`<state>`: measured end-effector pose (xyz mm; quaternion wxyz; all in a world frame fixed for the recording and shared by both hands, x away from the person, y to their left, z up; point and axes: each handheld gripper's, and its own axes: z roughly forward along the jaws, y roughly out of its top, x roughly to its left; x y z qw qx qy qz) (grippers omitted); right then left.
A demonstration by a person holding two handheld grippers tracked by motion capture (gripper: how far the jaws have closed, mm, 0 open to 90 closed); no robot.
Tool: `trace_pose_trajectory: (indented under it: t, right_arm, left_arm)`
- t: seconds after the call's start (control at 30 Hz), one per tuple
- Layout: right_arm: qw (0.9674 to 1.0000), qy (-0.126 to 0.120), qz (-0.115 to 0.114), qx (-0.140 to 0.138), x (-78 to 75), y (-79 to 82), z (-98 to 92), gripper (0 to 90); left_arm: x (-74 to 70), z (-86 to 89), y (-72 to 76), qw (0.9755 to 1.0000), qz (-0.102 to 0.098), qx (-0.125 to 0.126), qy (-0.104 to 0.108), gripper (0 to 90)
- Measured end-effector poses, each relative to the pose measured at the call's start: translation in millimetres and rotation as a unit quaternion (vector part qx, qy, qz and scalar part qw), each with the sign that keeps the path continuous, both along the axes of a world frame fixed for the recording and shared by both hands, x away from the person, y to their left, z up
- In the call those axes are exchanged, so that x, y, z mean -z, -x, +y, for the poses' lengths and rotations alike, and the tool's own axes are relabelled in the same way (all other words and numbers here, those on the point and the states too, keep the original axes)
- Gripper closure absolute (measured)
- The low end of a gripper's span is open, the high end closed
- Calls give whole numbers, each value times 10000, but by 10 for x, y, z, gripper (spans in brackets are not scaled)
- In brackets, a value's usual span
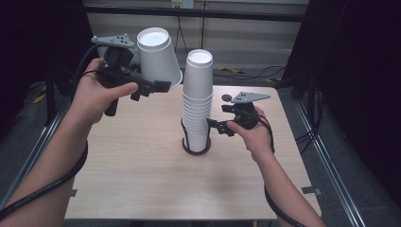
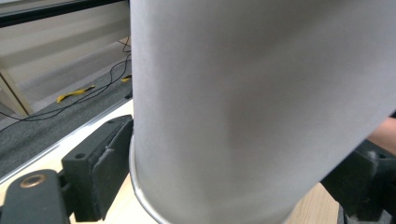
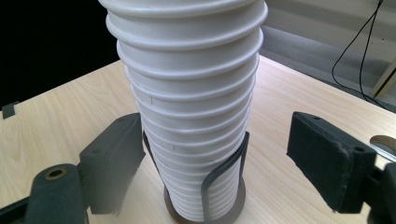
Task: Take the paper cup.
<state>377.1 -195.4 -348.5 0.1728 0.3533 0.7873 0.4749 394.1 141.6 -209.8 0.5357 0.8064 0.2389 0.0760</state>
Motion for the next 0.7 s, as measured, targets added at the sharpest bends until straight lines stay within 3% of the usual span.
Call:
trace_pose_trajectory:
  t: [0.43, 0.7]
  right_arm:
    - [10000, -14, 53, 15, 58, 29, -75, 182]
    - [9999, -10, 100, -47, 99, 32, -79, 181]
  left_arm:
    - [230, 51, 43, 9999, 114, 43, -86, 114]
    - [456, 111, 91, 9995, 204, 74, -236, 115]
